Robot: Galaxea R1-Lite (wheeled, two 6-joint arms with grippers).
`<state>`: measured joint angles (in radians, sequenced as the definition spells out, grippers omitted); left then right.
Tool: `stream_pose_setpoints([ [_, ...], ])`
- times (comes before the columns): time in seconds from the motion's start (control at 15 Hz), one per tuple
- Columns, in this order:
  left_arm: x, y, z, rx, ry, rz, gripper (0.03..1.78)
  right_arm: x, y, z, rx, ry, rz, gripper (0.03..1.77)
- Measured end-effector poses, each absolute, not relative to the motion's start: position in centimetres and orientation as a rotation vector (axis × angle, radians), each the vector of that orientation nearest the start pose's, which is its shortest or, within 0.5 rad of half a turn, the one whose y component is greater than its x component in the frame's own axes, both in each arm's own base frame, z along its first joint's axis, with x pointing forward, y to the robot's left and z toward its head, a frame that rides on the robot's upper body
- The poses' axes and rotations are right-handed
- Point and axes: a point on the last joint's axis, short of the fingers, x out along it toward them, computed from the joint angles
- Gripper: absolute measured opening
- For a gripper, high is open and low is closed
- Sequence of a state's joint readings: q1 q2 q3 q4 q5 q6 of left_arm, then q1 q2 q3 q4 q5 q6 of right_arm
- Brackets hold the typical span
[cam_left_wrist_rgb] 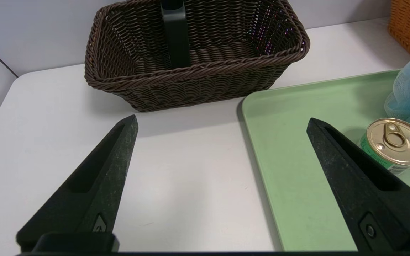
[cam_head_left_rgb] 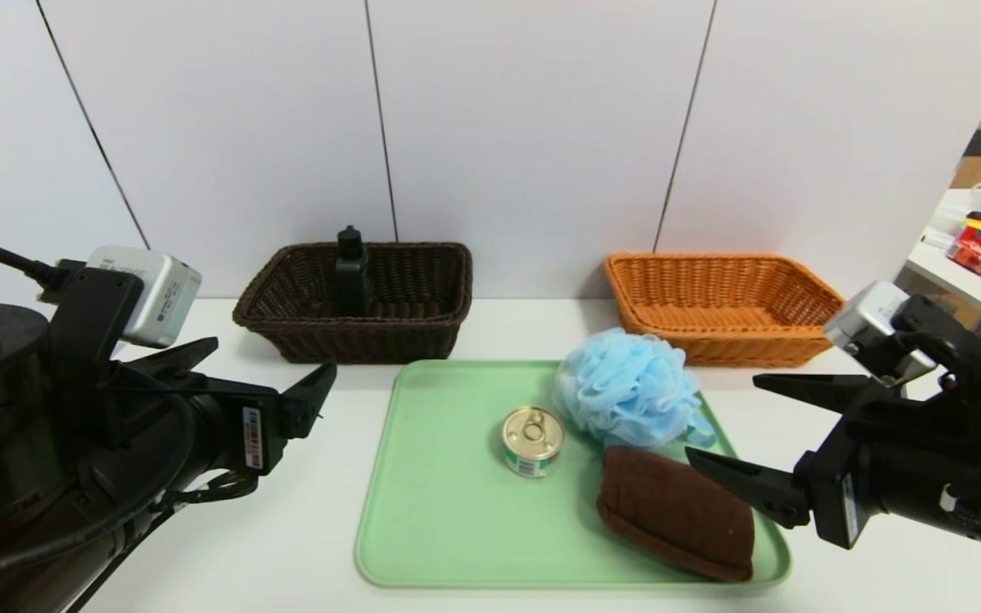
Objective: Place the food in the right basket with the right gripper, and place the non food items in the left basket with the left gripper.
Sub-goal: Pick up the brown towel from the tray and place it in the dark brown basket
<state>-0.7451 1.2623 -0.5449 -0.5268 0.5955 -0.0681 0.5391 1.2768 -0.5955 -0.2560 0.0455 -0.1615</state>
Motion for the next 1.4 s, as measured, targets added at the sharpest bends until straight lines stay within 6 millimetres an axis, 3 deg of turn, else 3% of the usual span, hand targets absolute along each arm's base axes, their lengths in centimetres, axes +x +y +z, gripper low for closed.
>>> stream_pose_setpoints([
  [1.0,14.7,-12.0,20.7,0.085,0.158,-0.149,1.69,16.1,12.2,20.4,-0.354,0.809,0.682,1.71],
  [1.4,14.7,-12.1,20.8,0.094,0.156,-0.156,1.69,17.6,13.4,19.6,-0.369,0.865,0.691,1.71],
])
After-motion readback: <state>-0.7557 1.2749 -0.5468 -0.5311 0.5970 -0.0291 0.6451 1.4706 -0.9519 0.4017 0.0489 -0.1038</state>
